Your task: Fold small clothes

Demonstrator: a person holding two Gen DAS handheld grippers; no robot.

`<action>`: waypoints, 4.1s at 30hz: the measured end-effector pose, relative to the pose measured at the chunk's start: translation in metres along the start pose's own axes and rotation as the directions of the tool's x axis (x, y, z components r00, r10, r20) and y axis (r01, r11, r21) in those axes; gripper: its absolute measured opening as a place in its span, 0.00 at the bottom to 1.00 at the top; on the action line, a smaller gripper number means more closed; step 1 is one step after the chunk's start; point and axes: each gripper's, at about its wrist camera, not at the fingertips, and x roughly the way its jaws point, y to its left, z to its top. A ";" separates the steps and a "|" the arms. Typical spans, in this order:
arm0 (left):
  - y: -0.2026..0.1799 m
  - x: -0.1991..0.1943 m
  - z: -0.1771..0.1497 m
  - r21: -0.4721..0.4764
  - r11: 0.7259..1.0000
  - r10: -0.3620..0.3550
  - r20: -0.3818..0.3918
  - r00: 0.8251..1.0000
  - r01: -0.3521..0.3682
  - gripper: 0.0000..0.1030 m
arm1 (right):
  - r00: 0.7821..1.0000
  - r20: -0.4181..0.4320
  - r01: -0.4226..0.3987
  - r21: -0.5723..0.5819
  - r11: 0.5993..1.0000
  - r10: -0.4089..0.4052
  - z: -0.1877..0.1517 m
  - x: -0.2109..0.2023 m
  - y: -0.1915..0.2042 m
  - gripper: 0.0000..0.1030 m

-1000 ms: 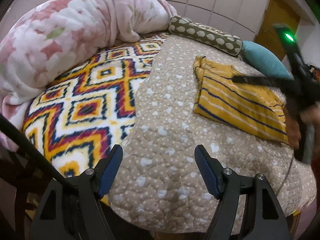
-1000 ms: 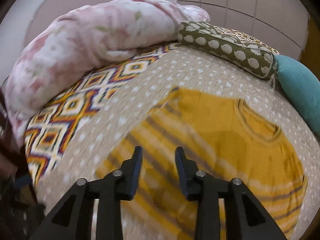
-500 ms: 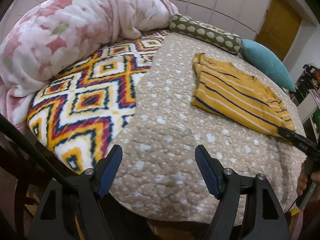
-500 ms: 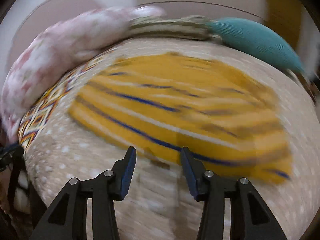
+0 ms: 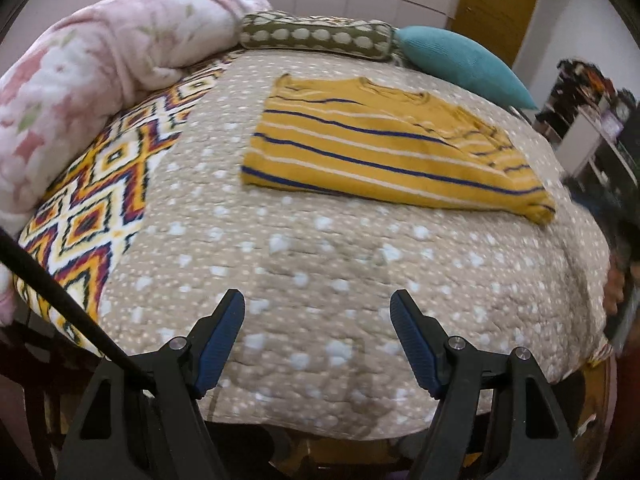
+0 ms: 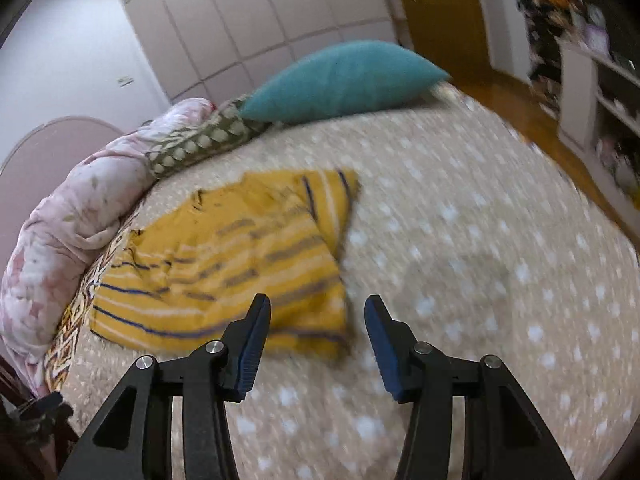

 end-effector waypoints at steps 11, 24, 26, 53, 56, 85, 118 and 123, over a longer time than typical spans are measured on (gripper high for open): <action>-0.018 -0.004 -0.005 0.049 0.998 0.034 -0.016 0.999 -0.033 0.72 | 0.979 -0.201 -0.058 -0.067 0.996 0.043 0.031 0.118 0.011 0.14; -0.013 0.008 -0.001 0.010 1.000 -0.029 -0.017 0.999 0.029 0.72 | 0.972 -0.008 -0.214 0.398 0.892 0.237 -0.025 0.025 -0.071 0.56; -0.012 0.008 0.000 0.009 0.999 -0.031 -0.014 0.999 0.031 0.72 | 0.956 0.003 -0.263 0.452 0.852 0.294 -0.049 0.018 -0.063 0.56; 0.064 -0.003 -0.003 -0.161 0.984 -0.064 0.063 0.996 0.074 0.72 | 0.994 0.032 0.099 0.045 0.994 -0.101 0.041 0.056 0.106 0.19; 0.088 -0.005 -0.005 -0.213 0.974 -0.061 0.076 0.995 0.076 0.72 | 0.990 0.075 0.132 -0.171 0.976 -0.120 0.053 0.055 0.183 0.14; 0.193 -0.022 -0.016 -0.419 0.907 0.100 0.121 0.988 -0.041 0.72 | 1.000 0.012 0.017 -0.876 0.482 -0.013 -0.128 0.106 0.397 0.12; 0.093 0.101 0.161 -0.134 0.961 -0.235 0.053 0.970 0.241 0.07 | 0.994 -0.090 -0.098 -0.444 0.890 0.065 -0.066 0.019 0.179 0.42; 0.110 0.130 0.154 -0.175 0.965 -0.201 -0.020 0.979 0.195 0.08 | 0.977 -0.120 -0.207 -0.324 0.923 0.177 -0.039 0.040 0.182 0.49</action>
